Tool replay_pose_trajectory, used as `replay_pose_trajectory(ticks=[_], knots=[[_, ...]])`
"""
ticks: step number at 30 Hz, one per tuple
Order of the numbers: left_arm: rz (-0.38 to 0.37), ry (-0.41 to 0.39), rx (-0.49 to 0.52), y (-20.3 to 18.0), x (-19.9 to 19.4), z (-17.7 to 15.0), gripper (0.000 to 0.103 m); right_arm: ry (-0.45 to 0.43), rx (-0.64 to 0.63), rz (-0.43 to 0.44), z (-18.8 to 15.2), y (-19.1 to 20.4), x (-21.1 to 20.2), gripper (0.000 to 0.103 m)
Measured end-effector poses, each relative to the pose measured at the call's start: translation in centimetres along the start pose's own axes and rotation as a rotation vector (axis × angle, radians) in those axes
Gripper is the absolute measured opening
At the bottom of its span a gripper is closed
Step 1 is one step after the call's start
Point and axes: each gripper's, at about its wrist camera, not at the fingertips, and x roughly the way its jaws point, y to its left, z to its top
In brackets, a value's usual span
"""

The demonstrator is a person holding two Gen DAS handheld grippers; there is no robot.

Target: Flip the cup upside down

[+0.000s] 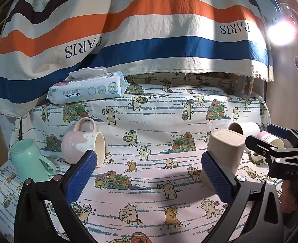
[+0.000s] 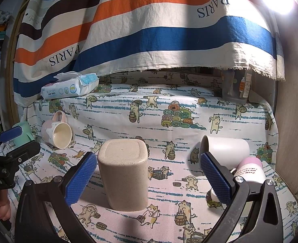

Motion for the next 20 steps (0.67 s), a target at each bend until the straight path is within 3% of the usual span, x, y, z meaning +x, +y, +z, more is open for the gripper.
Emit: replay_pose_trajectory(ticks=[20], knots=[[0.001, 0.007, -0.004, 0.13, 0.24, -0.1, 0.103, -0.001, 0.003, -0.001, 0.01, -0.04, -0.01, 0.103]])
